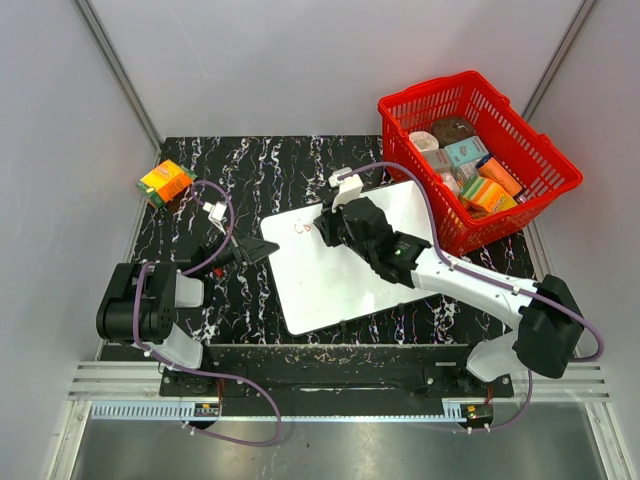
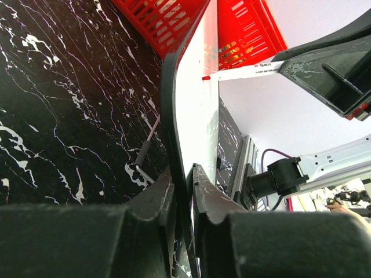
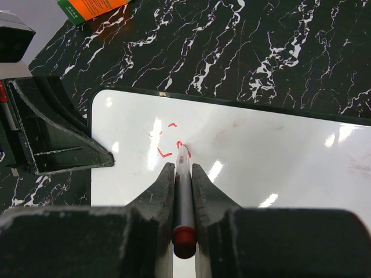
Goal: Write a sentence on the whiteboard
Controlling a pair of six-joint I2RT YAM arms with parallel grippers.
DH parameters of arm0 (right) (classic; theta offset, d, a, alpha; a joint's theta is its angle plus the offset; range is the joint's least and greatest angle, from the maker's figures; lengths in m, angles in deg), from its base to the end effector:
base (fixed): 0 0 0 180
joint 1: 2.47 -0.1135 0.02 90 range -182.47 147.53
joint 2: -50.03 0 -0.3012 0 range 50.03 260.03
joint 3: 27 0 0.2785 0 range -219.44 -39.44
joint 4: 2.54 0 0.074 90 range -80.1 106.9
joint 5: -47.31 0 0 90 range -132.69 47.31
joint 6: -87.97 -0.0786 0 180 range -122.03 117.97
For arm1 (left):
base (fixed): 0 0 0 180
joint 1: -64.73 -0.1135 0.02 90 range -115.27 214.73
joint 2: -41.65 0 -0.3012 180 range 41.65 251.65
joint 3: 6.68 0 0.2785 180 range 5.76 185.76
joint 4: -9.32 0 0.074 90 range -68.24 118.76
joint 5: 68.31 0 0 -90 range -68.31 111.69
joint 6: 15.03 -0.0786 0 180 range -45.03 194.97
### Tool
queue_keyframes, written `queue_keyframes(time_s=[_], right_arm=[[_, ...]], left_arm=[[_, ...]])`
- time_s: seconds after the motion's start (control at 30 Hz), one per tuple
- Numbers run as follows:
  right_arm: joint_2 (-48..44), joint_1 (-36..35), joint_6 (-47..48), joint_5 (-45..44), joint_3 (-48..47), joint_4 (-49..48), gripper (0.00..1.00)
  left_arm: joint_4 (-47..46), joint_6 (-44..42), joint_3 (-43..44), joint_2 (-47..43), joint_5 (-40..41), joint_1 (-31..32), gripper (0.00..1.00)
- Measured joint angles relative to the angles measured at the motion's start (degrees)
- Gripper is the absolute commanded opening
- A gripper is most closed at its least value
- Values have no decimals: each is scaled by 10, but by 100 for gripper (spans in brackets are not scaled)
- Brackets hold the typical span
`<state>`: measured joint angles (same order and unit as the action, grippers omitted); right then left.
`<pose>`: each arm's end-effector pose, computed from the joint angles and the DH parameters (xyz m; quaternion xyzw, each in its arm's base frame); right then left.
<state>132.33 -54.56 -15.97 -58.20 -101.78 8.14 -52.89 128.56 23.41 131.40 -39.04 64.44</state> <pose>0.2611 0.3011 0.3288 -0.1875 0.7844 0.2249 0.5467 0.2720 -0.0672 0.1793 0.0555 0.6972 -0.5920 0.4006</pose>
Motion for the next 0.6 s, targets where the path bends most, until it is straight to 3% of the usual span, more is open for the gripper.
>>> queue_keyframes(time_s=[0.3,0.6], right_arm=[[-6,0,-4,2,9,-10,0],[-78,37,-30,33,64,-44,0]], left_arm=[[-1,0,0,0,-2,0,0],[-1,0,0,0,-2,2,0]])
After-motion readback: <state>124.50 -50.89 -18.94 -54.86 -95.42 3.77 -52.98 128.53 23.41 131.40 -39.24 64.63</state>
